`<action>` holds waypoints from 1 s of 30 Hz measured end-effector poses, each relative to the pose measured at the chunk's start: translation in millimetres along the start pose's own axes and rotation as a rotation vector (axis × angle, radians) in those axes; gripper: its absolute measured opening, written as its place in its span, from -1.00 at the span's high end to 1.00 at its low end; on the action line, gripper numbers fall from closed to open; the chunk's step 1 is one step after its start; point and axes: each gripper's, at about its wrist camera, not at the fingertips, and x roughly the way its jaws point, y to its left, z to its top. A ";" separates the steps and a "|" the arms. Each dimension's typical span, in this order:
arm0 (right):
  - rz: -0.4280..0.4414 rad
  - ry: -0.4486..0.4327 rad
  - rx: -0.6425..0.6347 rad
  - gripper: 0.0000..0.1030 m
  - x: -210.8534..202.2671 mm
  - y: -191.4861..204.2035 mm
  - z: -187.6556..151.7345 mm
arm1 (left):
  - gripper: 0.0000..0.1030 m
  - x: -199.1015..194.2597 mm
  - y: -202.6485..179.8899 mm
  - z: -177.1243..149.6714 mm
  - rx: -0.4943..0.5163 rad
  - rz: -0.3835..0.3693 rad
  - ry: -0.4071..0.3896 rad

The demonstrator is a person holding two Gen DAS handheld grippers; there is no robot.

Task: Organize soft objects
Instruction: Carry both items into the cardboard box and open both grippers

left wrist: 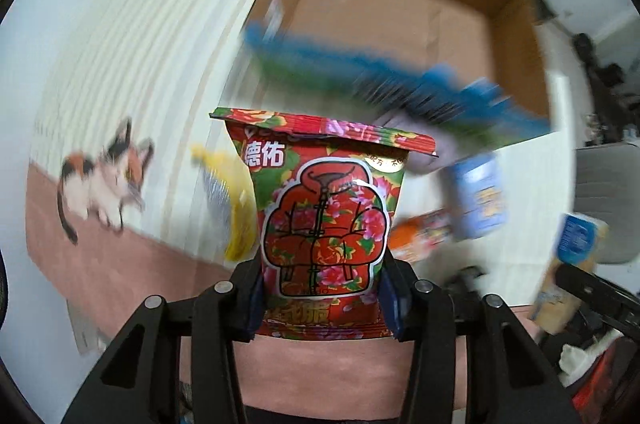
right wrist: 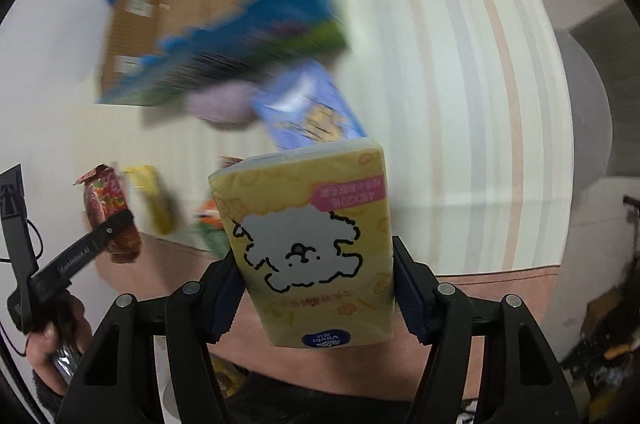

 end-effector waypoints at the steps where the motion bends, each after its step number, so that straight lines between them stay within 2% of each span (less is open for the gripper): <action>1: 0.011 -0.012 -0.010 -0.33 -8.6 8.2 3.9 | 0.17 -11.7 3.4 20.9 0.024 -0.024 -0.015; 4: 0.041 -0.060 -0.042 -0.33 -42.2 40.2 31.1 | 0.17 -30.6 -17.4 55.3 0.070 -0.087 -0.028; 8: 0.024 -0.109 -0.049 -0.33 -51.3 78.2 77.4 | 0.17 -51.8 -10.7 136.9 0.123 -0.112 -0.030; 12: 0.000 -0.107 -0.011 -0.33 -18.2 96.2 149.4 | 0.17 -8.4 -5.9 211.7 0.112 -0.184 0.067; 19: -0.086 -0.072 0.028 -0.33 53.9 94.2 246.8 | 0.17 64.1 -23.9 302.7 0.122 -0.231 0.212; 22: -0.105 -0.049 0.041 -0.33 76.6 90.7 269.8 | 0.17 95.4 -29.3 323.5 0.130 -0.232 0.259; 27: -0.138 -0.017 0.033 -0.33 98.0 89.0 289.9 | 0.16 126.2 -48.2 329.8 0.165 -0.253 0.332; 30: -0.163 0.000 0.020 -0.33 110.0 88.7 299.4 | 0.16 136.1 -54.3 331.2 0.189 -0.227 0.336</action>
